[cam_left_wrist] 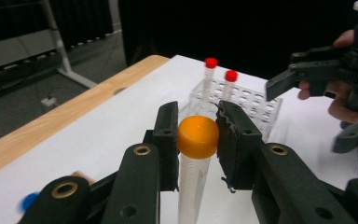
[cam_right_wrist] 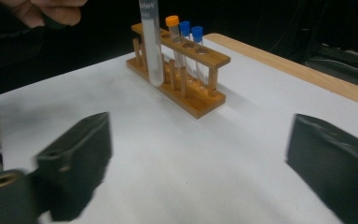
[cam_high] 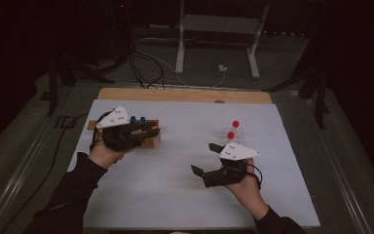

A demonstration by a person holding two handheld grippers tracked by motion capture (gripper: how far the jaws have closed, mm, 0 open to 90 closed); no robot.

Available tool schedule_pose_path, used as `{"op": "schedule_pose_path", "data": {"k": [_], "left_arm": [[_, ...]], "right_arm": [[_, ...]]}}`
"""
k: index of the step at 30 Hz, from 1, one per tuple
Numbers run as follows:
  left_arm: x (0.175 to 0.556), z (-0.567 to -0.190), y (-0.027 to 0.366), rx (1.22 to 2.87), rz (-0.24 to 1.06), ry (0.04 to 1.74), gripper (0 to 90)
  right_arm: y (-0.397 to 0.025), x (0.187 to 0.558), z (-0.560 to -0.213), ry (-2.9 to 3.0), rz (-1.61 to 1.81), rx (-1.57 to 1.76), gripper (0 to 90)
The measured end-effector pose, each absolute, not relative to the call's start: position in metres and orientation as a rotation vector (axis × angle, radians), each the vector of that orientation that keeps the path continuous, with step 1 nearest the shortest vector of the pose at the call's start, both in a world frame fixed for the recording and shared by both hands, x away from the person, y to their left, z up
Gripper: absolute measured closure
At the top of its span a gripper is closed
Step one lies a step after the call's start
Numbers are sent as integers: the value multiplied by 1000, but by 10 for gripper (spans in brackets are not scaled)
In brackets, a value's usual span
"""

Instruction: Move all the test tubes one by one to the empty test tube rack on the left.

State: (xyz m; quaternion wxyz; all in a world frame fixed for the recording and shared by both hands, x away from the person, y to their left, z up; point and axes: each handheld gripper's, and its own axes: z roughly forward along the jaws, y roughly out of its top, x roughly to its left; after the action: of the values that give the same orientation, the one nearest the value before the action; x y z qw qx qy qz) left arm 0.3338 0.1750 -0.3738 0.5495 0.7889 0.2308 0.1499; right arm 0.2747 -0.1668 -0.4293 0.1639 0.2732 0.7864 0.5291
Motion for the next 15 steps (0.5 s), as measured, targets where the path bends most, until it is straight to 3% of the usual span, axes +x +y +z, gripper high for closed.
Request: {"op": "schedule_pose_path", "data": {"k": [15], "left_arm": [[345, -362, 236, 1806, 497, 687, 716]], "right_arm": [[-173, 274, -424, 2245, 1552, 768, 0]]}}
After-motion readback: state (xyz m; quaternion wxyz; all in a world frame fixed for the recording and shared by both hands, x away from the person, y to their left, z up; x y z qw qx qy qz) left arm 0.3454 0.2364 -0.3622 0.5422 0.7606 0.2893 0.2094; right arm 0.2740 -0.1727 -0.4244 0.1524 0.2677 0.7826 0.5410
